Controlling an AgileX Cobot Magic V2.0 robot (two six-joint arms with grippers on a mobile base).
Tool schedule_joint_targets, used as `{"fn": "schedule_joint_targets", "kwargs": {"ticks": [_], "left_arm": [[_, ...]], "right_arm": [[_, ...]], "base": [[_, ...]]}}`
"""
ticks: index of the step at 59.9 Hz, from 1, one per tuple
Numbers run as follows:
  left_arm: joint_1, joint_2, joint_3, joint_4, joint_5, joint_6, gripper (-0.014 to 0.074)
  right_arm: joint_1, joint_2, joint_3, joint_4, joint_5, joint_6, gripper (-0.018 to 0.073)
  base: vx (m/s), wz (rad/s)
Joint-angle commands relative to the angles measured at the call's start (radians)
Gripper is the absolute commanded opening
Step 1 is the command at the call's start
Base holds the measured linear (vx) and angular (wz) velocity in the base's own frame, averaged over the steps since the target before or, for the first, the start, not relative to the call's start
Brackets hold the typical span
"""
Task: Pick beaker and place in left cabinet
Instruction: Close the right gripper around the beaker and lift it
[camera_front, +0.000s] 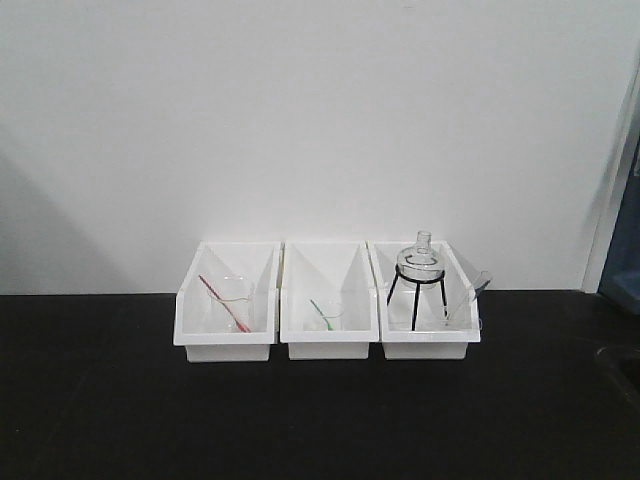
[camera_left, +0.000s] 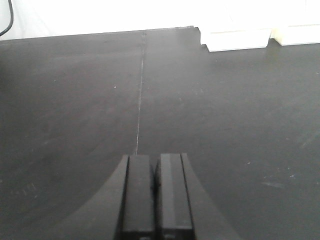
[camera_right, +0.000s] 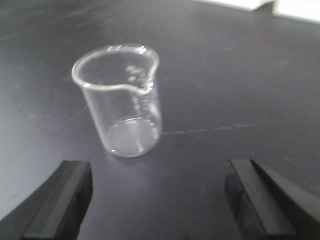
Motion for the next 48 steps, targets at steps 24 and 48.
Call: {"fn": "schedule_joint_targets", "kwargs": {"ticks": [24,48], "left_arm": [[-0.005,-0.010,-0.015,0.003,-0.075,-0.004,0.0004],[-0.005,-0.010,-0.015,0.003,-0.075,-0.004,0.0004]], "right_arm": [[0.038,0.129,-0.226,-0.098,-0.221,0.011,0.0581],[0.177,0.237,-0.405,0.029,-0.220,0.013,0.0575]], "base": [[0.00,0.00],[0.00,0.00]]}}
